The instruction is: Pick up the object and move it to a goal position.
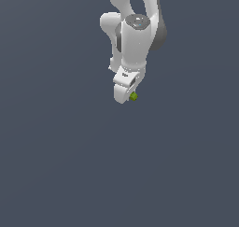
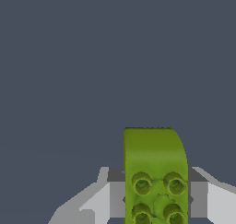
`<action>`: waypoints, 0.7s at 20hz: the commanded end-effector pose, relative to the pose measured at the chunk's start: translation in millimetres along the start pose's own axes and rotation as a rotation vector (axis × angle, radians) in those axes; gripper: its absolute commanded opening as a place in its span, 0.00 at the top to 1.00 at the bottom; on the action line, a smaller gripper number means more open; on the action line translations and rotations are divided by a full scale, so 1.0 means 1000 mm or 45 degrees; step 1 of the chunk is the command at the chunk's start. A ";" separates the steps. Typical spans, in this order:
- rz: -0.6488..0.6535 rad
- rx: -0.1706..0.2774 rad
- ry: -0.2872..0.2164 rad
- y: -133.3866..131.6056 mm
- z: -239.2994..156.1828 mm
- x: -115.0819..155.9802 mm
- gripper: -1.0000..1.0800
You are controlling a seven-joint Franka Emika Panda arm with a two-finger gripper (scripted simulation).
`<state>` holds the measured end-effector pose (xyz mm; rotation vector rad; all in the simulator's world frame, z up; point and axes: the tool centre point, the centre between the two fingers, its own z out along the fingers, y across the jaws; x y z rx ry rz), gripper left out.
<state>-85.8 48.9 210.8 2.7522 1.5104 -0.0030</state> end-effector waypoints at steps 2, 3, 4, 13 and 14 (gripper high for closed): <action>-0.001 0.000 0.001 -0.016 -0.038 0.003 1.00; -0.001 0.001 0.001 -0.020 -0.049 0.004 1.00; -0.001 0.001 0.001 -0.024 -0.060 0.006 1.00; -0.001 0.002 0.003 -0.058 -0.148 0.014 1.00; -0.001 0.002 0.003 -0.061 -0.157 0.015 1.00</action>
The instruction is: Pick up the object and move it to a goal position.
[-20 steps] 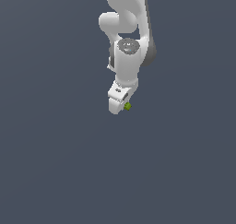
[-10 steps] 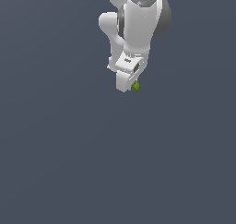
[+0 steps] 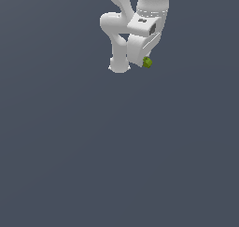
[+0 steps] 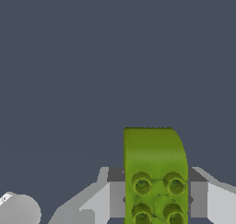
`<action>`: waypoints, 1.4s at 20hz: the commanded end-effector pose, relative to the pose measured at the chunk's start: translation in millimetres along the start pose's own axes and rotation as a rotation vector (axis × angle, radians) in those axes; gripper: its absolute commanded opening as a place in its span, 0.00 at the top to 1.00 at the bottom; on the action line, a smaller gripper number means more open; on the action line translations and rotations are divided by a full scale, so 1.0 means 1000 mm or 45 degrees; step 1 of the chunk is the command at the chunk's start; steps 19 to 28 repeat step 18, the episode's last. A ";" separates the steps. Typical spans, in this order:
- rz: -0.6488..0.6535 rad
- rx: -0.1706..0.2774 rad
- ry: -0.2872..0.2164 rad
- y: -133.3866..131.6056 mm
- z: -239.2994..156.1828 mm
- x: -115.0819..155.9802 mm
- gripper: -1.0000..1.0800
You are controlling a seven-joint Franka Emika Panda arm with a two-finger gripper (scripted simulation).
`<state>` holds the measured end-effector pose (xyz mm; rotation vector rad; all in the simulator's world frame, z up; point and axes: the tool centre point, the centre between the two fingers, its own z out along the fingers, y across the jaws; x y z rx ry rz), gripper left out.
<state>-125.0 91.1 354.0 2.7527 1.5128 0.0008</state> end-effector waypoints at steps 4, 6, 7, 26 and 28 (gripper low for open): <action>0.002 0.001 0.000 -0.015 -0.041 0.004 1.00; 0.002 0.001 0.000 -0.019 -0.052 0.006 1.00; 0.002 0.001 0.000 -0.020 -0.057 0.006 1.00; 0.004 0.001 0.000 -0.025 -0.077 0.009 1.00; 0.004 0.001 0.000 -0.025 -0.077 0.009 1.00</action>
